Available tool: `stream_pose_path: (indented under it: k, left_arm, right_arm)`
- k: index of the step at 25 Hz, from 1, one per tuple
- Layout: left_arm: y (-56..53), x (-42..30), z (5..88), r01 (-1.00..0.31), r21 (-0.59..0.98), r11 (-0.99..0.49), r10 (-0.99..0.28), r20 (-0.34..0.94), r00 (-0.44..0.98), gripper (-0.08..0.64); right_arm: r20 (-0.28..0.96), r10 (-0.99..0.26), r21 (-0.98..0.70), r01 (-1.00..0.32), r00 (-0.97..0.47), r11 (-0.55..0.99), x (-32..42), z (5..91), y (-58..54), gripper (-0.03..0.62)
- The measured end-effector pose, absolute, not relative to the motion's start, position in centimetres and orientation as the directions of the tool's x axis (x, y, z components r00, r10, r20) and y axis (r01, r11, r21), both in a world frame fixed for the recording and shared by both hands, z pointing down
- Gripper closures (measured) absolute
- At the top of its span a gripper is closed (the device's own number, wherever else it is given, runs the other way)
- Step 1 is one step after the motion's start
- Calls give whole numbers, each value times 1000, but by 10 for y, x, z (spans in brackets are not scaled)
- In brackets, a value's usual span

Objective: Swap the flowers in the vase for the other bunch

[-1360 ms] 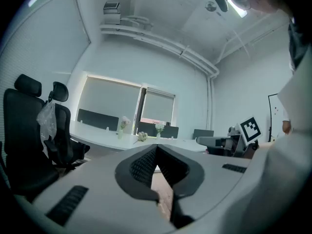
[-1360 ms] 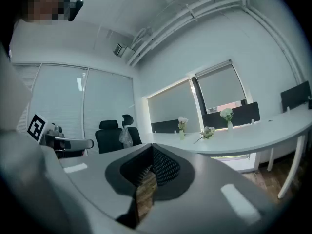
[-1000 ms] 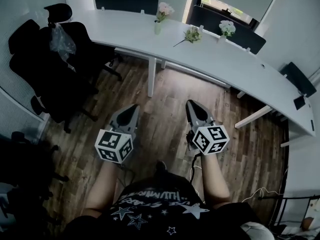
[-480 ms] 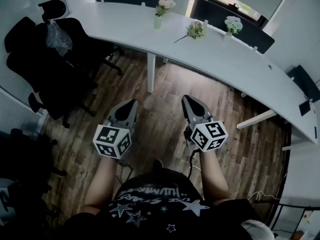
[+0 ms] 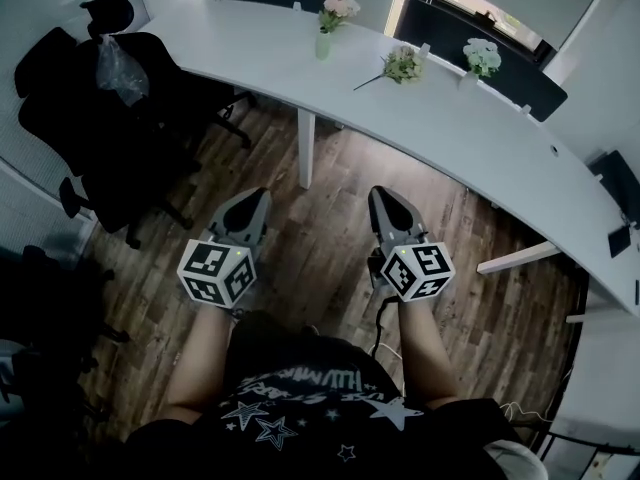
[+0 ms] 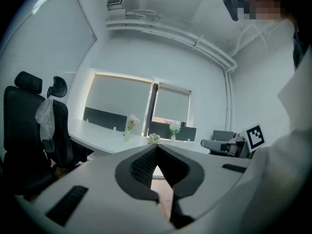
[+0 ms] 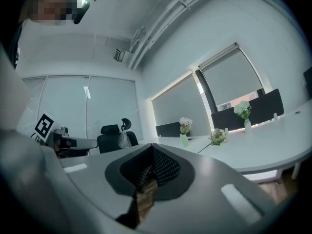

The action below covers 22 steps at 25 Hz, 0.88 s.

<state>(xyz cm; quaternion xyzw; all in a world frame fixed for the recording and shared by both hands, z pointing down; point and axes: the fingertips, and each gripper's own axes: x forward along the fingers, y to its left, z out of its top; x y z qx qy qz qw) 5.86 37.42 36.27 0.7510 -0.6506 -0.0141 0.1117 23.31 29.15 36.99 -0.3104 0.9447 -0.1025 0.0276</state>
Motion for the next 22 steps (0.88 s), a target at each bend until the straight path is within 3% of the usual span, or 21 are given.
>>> stream_pose_path:
  k: [22]
  left_arm:
    - [245,-9,381,-958,234,-164,-972,128,198,553]
  right_arm:
    - [119,-627,-247,-635,-770,732,184,406,178,589]
